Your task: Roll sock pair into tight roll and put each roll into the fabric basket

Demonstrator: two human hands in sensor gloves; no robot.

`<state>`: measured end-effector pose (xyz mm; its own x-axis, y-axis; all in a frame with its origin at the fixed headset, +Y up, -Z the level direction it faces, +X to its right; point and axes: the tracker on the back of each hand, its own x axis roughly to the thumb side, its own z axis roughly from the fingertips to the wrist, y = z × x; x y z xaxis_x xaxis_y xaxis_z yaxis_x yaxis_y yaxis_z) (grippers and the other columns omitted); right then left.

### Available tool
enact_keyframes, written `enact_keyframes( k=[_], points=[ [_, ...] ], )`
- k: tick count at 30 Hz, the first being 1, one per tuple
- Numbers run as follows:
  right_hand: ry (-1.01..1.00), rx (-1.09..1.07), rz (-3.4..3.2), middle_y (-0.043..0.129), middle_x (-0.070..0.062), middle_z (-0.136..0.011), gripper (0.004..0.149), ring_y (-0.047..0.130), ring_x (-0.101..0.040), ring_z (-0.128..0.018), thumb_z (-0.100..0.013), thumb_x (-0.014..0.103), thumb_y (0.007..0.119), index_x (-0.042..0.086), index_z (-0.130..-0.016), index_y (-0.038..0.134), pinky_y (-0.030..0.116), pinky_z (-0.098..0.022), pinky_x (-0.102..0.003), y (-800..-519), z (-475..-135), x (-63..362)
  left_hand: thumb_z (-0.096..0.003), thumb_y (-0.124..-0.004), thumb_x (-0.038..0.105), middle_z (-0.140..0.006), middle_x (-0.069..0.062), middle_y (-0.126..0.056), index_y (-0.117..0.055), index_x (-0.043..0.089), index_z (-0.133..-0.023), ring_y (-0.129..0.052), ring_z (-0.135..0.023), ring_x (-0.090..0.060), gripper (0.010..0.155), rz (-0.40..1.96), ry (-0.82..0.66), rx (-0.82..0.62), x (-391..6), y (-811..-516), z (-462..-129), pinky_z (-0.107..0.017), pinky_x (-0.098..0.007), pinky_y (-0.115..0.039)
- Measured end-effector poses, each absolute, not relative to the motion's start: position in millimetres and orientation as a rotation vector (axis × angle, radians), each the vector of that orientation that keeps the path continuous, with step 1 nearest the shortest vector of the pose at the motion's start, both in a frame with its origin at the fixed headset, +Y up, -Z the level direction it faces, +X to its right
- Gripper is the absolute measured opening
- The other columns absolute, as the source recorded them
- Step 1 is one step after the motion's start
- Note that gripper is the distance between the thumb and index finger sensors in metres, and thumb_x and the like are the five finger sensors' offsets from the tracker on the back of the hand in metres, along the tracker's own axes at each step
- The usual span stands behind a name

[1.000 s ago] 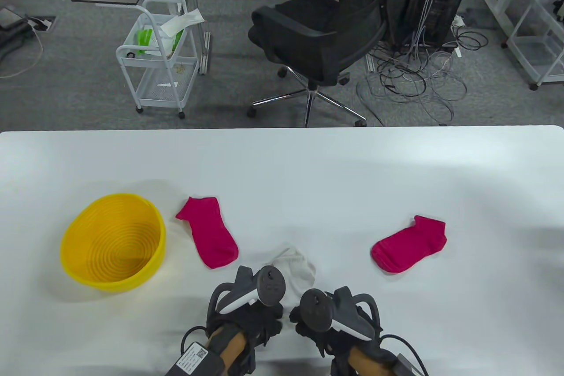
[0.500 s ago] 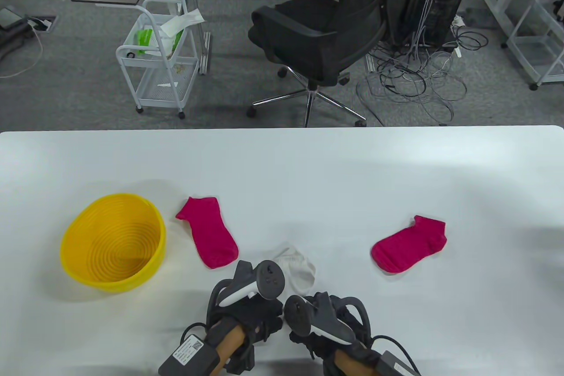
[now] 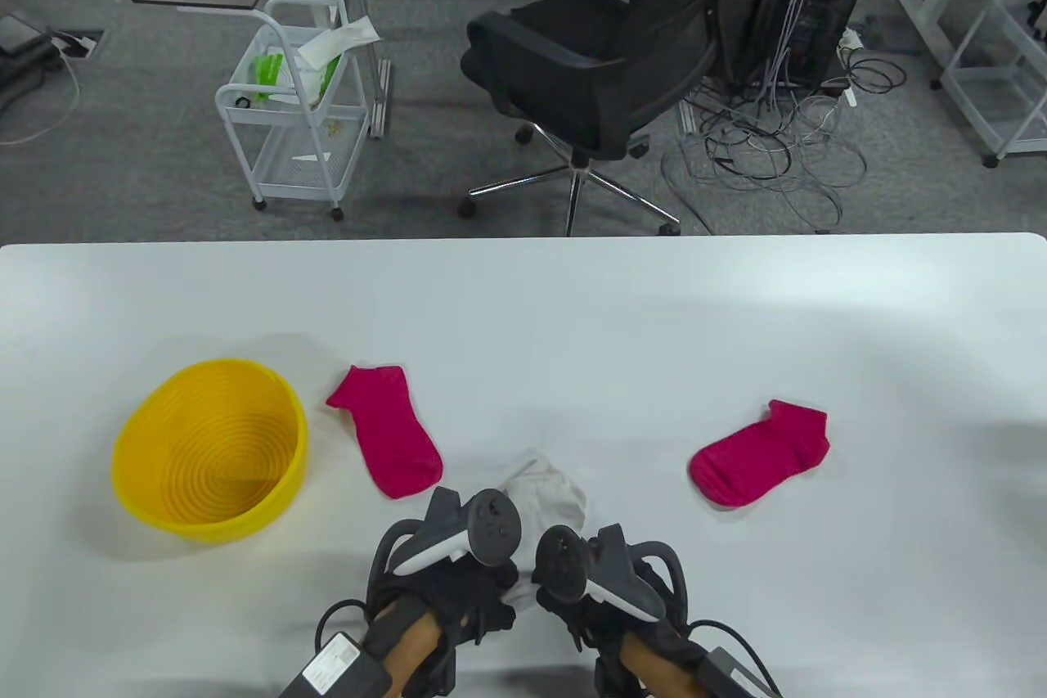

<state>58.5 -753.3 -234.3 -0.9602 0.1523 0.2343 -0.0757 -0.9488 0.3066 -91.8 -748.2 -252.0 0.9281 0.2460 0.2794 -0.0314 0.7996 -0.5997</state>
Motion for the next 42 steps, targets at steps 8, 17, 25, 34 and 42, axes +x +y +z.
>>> enact_keyframes(
  k=[8, 17, 25, 34, 42],
  points=[
    [0.502, 0.348, 2.915, 0.094, 0.008, -0.078, 0.04, 0.095, -0.017, -0.071, -0.041, 0.046, 0.083, 0.033, -0.078, 0.089, 0.076, -0.058, -0.049, -754, -238, 63, -0.0368, -0.088, 0.04, -0.074, -0.008, -0.094, -0.09, 0.022, -0.08, -0.1, -0.055, -0.026, 0.046, 0.173, -0.352, -0.553, -84, -753, -257, -0.046, -0.048, -0.078],
    [0.278, 0.452, 2.888, 0.094, 0.009, -0.081, 0.045, 0.096, -0.017, -0.074, -0.035, 0.047, 0.09, 0.036, -0.079, 0.088, 0.077, -0.058, -0.049, -728, -229, 69, -0.0398, -0.08, 0.04, -0.074, -0.009, -0.093, -0.089, 0.022, -0.081, -0.098, -0.054, -0.028, 0.045, 0.247, -0.322, -0.584, -90, -757, -259, -0.046, -0.049, -0.077],
    [0.283, 0.479, 3.066, 0.09, 0.008, -0.085, 0.053, 0.096, -0.016, -0.074, -0.032, 0.049, 0.093, 0.036, -0.082, 0.083, 0.078, -0.058, -0.048, -750, -222, 51, -0.04, -0.079, 0.041, -0.074, -0.009, -0.092, -0.089, 0.021, -0.081, -0.097, -0.055, -0.029, 0.047, 0.267, -0.313, -0.585, -91, -757, -258, -0.047, -0.049, -0.076],
    [0.365, 0.389, 3.004, 0.092, 0.007, -0.081, 0.04, 0.097, -0.017, -0.071, -0.042, 0.045, 0.08, 0.033, -0.08, 0.086, 0.078, -0.057, -0.048, -755, -228, 55, -0.0341, -0.089, 0.045, -0.078, -0.009, -0.093, -0.088, 0.022, -0.084, -0.099, -0.058, -0.028, 0.056, 0.246, -0.303, -0.526, -95, -748, -256, -0.047, -0.049, -0.078],
    [0.331, 0.349, 2.968, 0.092, 0.006, -0.083, 0.044, 0.096, -0.018, -0.073, -0.041, 0.049, 0.078, 0.033, -0.081, 0.086, 0.076, -0.059, -0.05, -746, -229, 63, -0.0394, -0.08, 0.041, -0.071, -0.008, -0.096, -0.091, 0.021, -0.08, -0.101, -0.052, -0.027, 0.046, 0.201, -0.322, -0.488, -86, -754, -259, -0.044, -0.048, -0.079]
  ],
)
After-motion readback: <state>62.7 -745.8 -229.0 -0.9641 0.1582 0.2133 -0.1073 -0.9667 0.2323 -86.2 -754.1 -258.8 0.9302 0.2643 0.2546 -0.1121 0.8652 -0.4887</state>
